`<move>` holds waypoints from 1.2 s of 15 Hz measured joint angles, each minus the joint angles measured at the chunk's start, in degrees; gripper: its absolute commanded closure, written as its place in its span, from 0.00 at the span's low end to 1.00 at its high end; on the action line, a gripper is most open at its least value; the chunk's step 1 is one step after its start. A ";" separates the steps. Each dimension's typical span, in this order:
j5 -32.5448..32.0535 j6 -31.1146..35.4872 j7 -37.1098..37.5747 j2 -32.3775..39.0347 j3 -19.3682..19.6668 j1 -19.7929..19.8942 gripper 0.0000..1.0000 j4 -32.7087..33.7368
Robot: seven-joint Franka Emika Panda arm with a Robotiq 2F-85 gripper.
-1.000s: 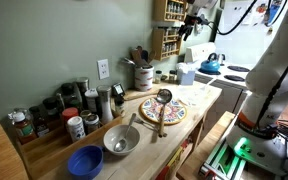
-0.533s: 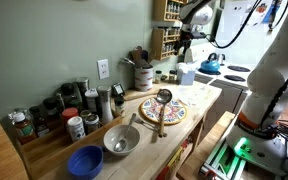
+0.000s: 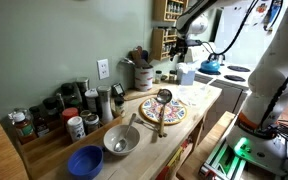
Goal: Pick up two jars from the right side of the counter and put them on the second bottom shelf
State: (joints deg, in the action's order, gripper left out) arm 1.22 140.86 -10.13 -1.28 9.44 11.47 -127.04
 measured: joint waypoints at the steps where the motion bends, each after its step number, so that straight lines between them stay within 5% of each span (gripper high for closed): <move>1: 0.00 0.01 0.00 0.00 0.01 0.00 0.00 0.00; 18: -2.63 -1.09 -0.53 16.26 0.10 -0.17 0.00 10.51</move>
State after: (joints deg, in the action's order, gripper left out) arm -1.41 139.77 -10.66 14.98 9.54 11.31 -116.54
